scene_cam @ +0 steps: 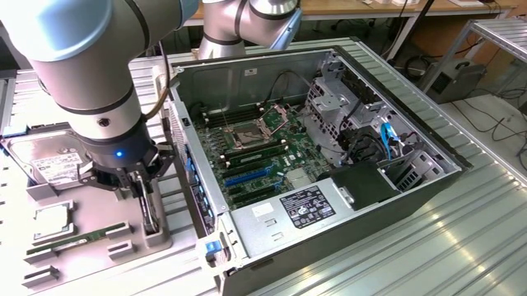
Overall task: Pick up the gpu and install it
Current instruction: 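Pick up the gpu and move the gpu toward the slot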
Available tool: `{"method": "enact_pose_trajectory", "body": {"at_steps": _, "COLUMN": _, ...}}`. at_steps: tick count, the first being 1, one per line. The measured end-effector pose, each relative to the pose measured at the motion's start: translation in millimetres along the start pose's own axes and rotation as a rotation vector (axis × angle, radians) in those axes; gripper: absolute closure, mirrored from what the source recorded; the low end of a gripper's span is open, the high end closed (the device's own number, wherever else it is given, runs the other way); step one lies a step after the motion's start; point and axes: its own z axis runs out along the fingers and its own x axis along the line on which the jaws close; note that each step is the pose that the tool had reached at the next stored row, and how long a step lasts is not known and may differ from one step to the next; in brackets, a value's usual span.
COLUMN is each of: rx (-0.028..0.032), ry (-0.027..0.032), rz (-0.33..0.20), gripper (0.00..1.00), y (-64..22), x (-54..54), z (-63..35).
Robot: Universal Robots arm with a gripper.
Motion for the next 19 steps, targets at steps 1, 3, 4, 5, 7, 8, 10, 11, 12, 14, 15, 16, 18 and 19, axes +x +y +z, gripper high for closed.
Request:
{"method": "enact_pose_trajectory", "body": {"at_steps": 1, "rx": -0.0008, "ry": 0.0008, "rz": -0.019, "gripper": 0.74, "y": -0.1, "x": 0.0, "z": 0.1}}
{"method": "enact_pose_trajectory", "body": {"at_steps": 3, "rx": -0.0016, "ry": 0.0013, "rz": -0.037, "gripper": 0.74, "y": -0.1, "x": 0.0, "z": 0.2}}
{"method": "enact_pose_trajectory", "body": {"at_steps": 4, "rx": -0.0016, "ry": 0.0014, "rz": -0.038, "gripper": 0.74, "y": -0.1, "x": 0.0, "z": 0.2}}
{"method": "enact_pose_trajectory", "body": {"at_steps": 5, "rx": -0.0016, "ry": 0.0015, "rz": -0.038, "gripper": 0.74, "y": -0.2, "x": 0.0, "z": 0.2}}
{"method": "enact_pose_trajectory", "body": {"at_steps": 7, "rx": -0.0019, "ry": 0.0011, "rz": -0.037, "gripper": 0.74, "y": -0.1, "x": 0.0, "z": -0.2}}
{"method": "enact_pose_trajectory", "body": {"at_steps": 8, "rx": -0.0019, "ry": 0.0011, "rz": -0.037, "gripper": 0.74, "y": -0.1, "x": -0.1, "z": -0.7}}
{"method": "enact_pose_trajectory", "body": {"at_steps": 10, "rx": -0.0022, "ry": 0.0012, "rz": -0.033, "gripper": 0.74, "y": 0.0, "x": -0.1, "z": -2.9}}
{"method": "enact_pose_trajectory", "body": {"at_steps": 11, "rx": -0.0023, "ry": 0.0012, "rz": -0.032, "gripper": 0.74, "y": 0.0, "x": -0.2, "z": -4.4}}
{"method": "enact_pose_trajectory", "body": {"at_steps": 12, "rx": -0.0023, "ry": 0.0013, "rz": -0.03, "gripper": 0.74, "y": 0.1, "x": -0.2, "z": -6.2}}
{"method": "enact_pose_trajectory", "body": {"at_steps": 14, "rx": -0.0026, "ry": 0.0014, "rz": -0.029, "gripper": 0.74, "y": 0.3, "x": -0.4, "z": -9.9}}
{"method": "enact_pose_trajectory", "body": {"at_steps": 15, "rx": -0.0026, "ry": 0.0017, "rz": -0.029, "gripper": 0.74, "y": 0.3, "x": -0.5, "z": -11.8}}
{"method": "enact_pose_trajectory", "body": {"at_steps": 16, "rx": -0.0029, "ry": 0.0019, "rz": -0.029, "gripper": 0.74, "y": 0.4, "x": -0.6, "z": -14.1}}
{"method": "enact_pose_trajectory", "body": {"at_steps": 18, "rx": -0.0032, "ry": 0.0026, "rz": -0.029, "gripper": 0.74, "y": 0.7, "x": -0.9, "z": -20.4}}
{"method": "enact_pose_trajectory", "body": {"at_steps": 19, "rx": -0.0035, "ry": 0.0032, "rz": -0.029, "gripper": 0.74, "y": 0.8, "x": -1.0, "z": -23.5}}
